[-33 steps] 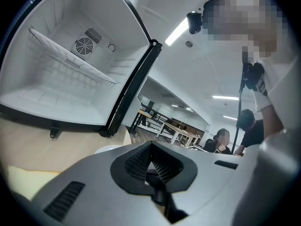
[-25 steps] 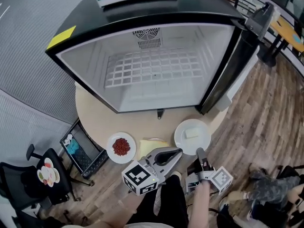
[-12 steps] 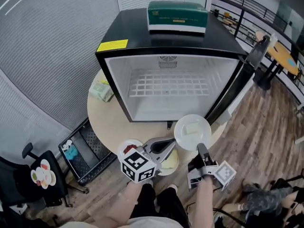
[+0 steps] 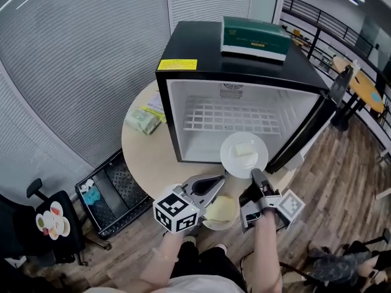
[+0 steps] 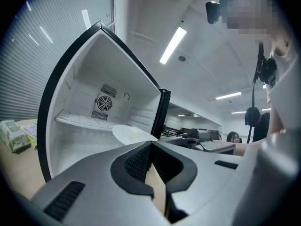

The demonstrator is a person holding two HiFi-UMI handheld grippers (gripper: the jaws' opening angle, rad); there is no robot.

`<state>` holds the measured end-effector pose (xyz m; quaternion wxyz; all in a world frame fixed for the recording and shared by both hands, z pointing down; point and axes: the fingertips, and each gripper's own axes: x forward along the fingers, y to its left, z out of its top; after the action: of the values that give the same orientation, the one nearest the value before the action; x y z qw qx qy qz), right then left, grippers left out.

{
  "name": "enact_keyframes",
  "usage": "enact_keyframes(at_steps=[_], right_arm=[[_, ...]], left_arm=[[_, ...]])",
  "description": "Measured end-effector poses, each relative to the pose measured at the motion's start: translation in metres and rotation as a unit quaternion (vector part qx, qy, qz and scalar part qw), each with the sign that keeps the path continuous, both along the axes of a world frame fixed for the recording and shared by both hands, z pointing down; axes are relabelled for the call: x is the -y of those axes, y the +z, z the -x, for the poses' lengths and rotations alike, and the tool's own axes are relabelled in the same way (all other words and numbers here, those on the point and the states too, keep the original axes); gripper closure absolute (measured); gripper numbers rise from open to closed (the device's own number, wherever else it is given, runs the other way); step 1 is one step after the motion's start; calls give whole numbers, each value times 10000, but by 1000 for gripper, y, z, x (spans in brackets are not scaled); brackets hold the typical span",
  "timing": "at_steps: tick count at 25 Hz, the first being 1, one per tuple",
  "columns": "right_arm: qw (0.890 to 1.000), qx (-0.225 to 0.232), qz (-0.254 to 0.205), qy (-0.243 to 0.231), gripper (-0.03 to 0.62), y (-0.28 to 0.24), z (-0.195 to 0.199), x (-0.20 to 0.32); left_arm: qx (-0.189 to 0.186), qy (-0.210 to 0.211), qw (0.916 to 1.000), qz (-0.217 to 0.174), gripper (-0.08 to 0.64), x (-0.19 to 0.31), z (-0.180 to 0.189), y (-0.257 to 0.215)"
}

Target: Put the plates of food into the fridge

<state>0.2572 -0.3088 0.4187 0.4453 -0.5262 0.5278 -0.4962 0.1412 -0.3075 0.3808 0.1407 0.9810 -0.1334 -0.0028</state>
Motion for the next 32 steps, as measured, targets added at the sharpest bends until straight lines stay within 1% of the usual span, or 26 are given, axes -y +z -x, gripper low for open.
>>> enact_keyframes(at_steps=[7,13,17,20,22,25,28,29,30,32], right_arm=[[9993,5,-15,-369,572,-13,35,65],[9985,54,143,-530,572,-13,59,110],[9975,-271,318,-563,572,-22,56,140],[9959,-445,440,-658,572,-27,57,161],[9937,-670,516,-735,572,-29,60,172],[9875,-1213,627,-784,571,-34,64,186],[9847,-1449,601,-754,571,-35,65,192],[9811,-1662,651,-749,571,-35,64,192],[9750,-1961,743,-731,567,-35,62,192],[9589,-2602,910,-670,558,-36,58,193]], left_arm=[[76,-143,9999,13,555,26,18,3],[49,-333,9994,21,555,58,34,2],[-51,-374,9993,46,555,74,40,-1],[-149,-314,9994,94,555,80,39,-2],[-179,-224,9995,88,555,81,37,-5],[-248,-124,9996,66,555,83,36,-9],[-331,-160,9992,169,555,87,39,-7],[-347,-170,9990,205,555,88,40,-6],[-339,-172,9990,216,555,89,40,-5],[-293,-168,9992,202,555,90,40,-2]])
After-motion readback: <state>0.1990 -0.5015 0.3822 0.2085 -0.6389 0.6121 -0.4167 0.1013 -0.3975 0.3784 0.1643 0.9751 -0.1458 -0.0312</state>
